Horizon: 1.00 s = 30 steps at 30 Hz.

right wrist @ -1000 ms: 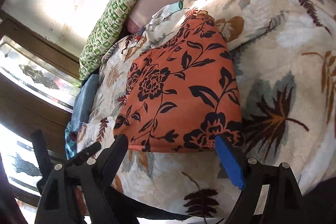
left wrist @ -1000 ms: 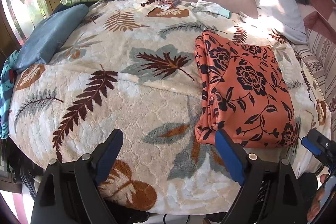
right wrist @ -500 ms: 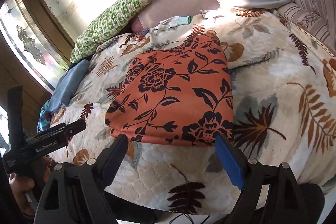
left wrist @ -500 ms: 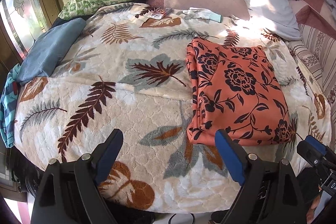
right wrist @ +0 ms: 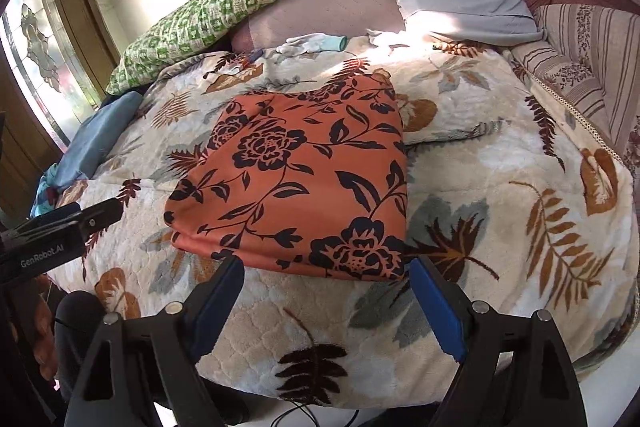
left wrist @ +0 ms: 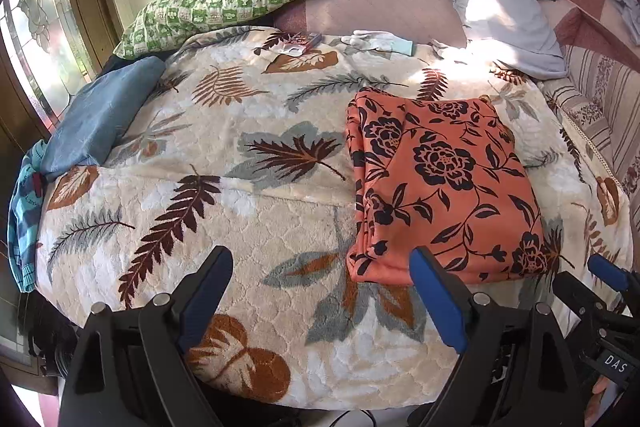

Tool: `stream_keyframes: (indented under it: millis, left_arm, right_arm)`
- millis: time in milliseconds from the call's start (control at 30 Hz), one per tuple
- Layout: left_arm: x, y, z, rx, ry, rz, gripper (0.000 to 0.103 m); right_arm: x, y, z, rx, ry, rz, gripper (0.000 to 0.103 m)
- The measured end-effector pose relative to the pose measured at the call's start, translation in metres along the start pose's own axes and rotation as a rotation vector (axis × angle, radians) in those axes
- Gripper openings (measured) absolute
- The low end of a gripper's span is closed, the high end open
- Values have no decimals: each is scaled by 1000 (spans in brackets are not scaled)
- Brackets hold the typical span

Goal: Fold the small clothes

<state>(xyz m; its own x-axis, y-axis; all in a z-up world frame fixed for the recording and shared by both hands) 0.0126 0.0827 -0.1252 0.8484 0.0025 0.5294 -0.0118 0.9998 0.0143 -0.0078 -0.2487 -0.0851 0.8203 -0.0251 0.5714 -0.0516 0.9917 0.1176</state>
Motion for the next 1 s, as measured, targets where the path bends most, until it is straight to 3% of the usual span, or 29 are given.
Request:
stream_keyframes:
  millis: [667,1000]
  left_arm:
    - [-1,7,4,-24,-14,45,90]
    - [6,-2,7,-26,-28,21,90]
  right_arm:
    - [4,13,12,-92,15,49,87]
    - [14,5,9,-125,28,36,87]
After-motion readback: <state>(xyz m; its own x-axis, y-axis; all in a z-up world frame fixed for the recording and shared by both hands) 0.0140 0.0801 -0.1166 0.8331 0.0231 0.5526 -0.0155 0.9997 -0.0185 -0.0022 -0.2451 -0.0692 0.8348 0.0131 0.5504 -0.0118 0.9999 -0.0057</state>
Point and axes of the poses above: each gripper's, at about its wrist camera, not at the fingertips, and z roughly against the way its jaws point, y to its left, x to its top, the point moved 1 cm from there along -z, roughly the way its jaws point, and after that the axes turned 4 degrees about y, right-handed, at the moved point
